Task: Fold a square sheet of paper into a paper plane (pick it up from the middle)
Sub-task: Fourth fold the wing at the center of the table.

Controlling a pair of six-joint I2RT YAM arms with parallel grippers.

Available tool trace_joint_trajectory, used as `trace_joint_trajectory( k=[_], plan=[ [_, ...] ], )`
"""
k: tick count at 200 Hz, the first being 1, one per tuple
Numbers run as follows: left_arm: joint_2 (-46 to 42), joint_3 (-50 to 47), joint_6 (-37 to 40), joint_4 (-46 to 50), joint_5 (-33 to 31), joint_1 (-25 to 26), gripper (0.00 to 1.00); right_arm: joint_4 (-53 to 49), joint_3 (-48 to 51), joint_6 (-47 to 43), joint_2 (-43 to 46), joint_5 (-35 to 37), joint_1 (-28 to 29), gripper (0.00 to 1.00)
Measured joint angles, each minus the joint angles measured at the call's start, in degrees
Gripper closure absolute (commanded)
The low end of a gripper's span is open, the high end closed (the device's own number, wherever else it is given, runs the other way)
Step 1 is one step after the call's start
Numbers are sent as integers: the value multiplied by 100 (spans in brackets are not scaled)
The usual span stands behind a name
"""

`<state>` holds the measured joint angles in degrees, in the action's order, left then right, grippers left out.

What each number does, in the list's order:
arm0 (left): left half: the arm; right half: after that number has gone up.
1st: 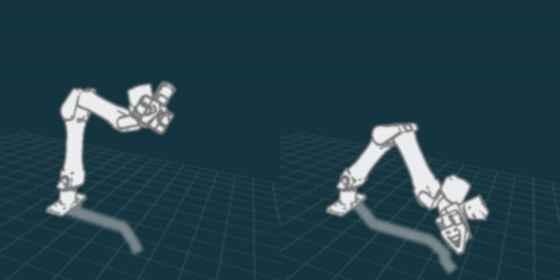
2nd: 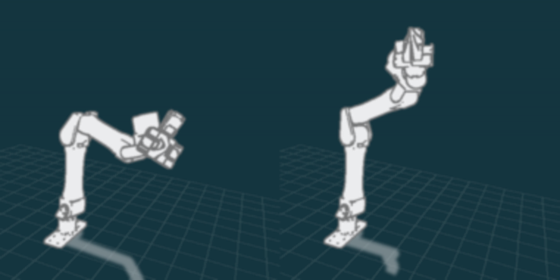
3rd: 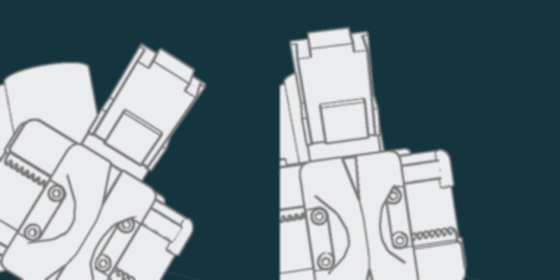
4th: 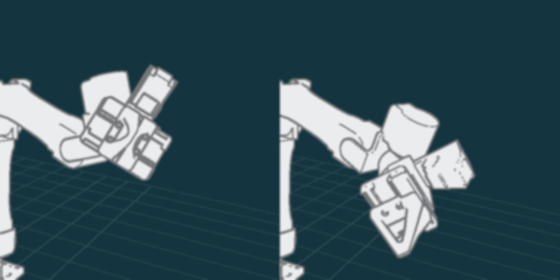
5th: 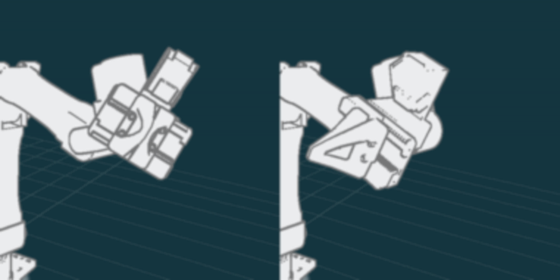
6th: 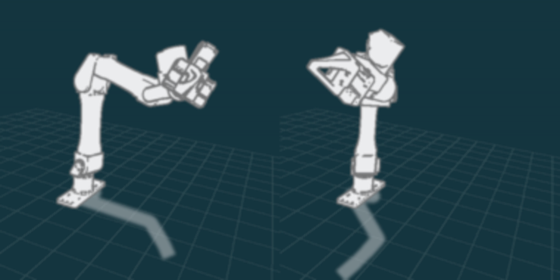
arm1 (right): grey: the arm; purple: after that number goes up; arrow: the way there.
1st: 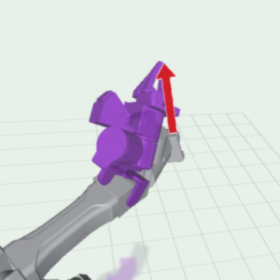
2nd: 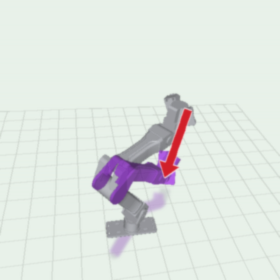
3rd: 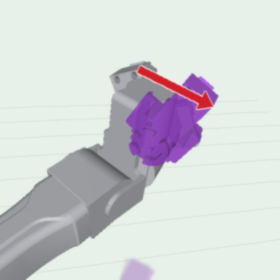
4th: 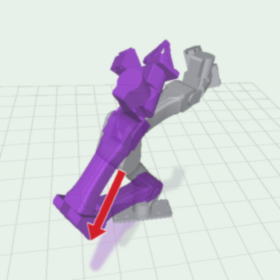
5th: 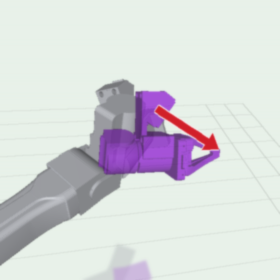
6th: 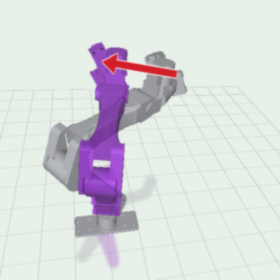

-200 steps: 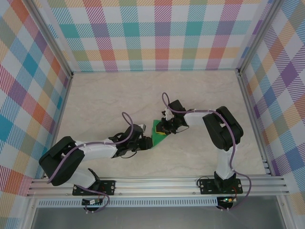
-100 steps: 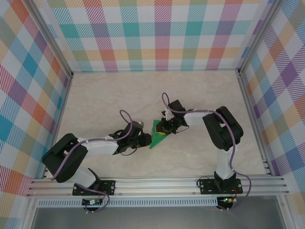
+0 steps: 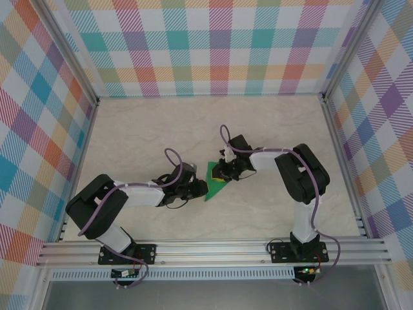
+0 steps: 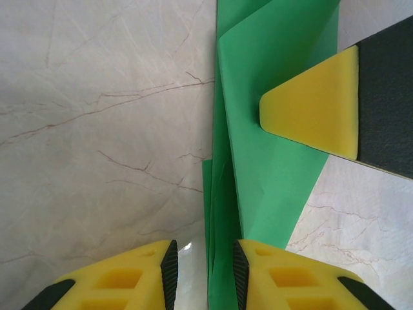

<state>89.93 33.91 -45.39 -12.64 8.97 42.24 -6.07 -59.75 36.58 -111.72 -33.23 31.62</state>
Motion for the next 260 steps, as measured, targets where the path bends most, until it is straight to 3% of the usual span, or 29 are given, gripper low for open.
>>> trace_joint_trajectory(
  k=[51, 108, 148, 216, 260],
  plan=[
    [-575, -105, -181, 197, -586, -2, 62, 0, 2, 0, 2, 0, 0, 85],
    [-415, 17, -175, -81, -146, 0, 62, 2, 2, 0, 2, 2, 0, 85],
    [61, 199, -175, -149, 42, 0, 69, 2, 2, 0, 2, 0, 0, 85],
    [455, 280, -195, -243, 116, -7, 91, -2, 2, -2, 20, 20, 0, 83],
    [520, 278, -192, -365, 212, -7, 93, -72, 2, -20, 105, 42, 0, 81]
  ],
)
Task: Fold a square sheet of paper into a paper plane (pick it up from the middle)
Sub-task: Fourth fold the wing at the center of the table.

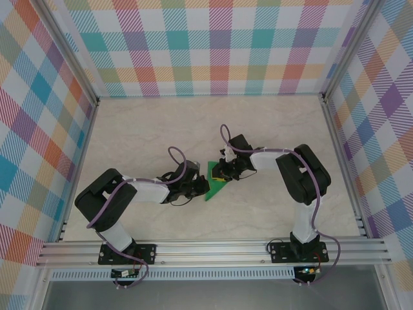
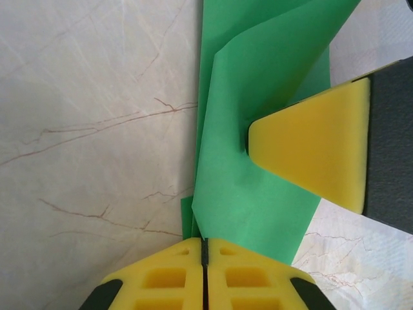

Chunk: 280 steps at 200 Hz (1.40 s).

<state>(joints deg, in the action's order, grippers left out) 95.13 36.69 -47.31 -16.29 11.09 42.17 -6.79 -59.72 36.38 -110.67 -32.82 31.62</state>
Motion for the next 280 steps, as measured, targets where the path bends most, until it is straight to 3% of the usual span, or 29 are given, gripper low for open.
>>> trace_joint_trajectory(
  k=[56, 116, 196, 280],
  plan=[
    [2, -11, 22, -22, 4, 0, 93, -15, 2, -28, 372, -260, 0, 80],
    [2, -11, 39, -24, 9, 0, 93, 24, 2, -50, 186, -433, 37, 80],
    [-149, -92, 22, -103, 245, 0, 80, -109, 15, -129, -85, -214, 37, 83],
    [-240, -92, -59, -94, 302, 0, 88, -76, 35, -131, -79, -214, 37, 83]
  ],
)
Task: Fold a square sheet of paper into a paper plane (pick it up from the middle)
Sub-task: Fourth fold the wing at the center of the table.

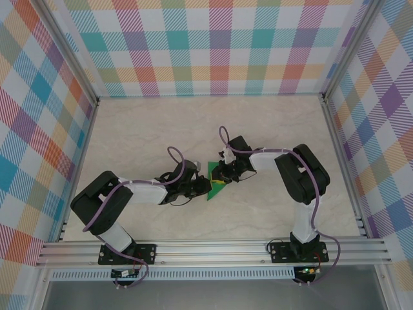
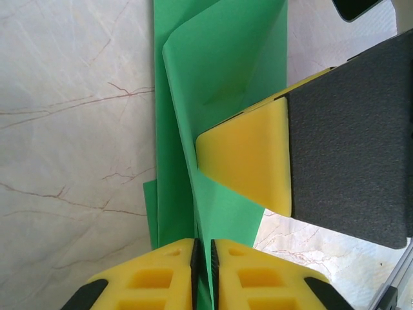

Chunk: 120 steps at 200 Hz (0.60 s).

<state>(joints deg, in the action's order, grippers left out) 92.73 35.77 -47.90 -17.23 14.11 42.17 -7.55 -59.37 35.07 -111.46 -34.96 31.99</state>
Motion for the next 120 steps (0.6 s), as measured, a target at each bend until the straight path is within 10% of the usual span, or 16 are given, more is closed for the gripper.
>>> trace_joint_trajectory(
  k=[120],
  plan=[
    [326, -247, -76, -706, 415, -33, 96, 0, 2, -7, 2, 42, 0, 84]
  ],
)
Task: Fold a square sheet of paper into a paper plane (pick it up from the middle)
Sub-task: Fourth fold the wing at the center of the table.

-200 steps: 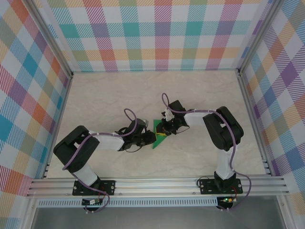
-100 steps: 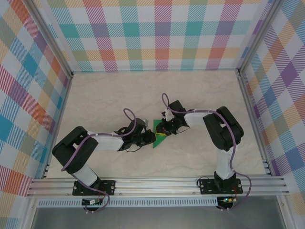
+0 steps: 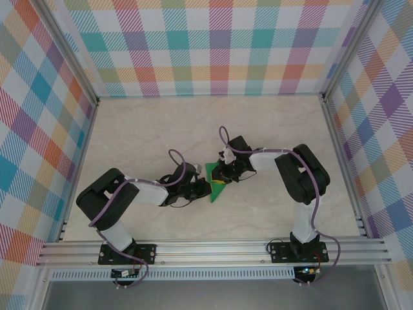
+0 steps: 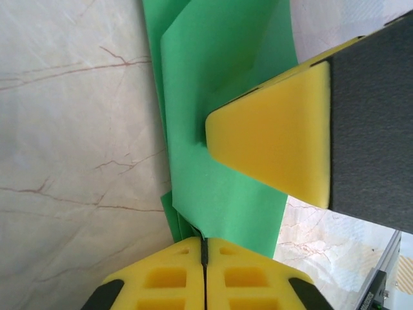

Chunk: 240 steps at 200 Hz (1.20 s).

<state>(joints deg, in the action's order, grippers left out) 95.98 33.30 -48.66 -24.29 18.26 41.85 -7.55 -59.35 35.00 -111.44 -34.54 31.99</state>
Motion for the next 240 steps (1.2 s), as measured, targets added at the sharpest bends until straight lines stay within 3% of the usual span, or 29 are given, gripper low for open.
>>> trace_joint_trajectory(
  k=[54, 240],
  plan=[
    [20, -146, -48, -363, 87, -15, 86, -11, 0, -39, 4, 33, 0, 84],
    [-59, -350, -122, -839, 358, -15, 91, -28, 0, -103, 15, 66, 0, 84]
  ],
)
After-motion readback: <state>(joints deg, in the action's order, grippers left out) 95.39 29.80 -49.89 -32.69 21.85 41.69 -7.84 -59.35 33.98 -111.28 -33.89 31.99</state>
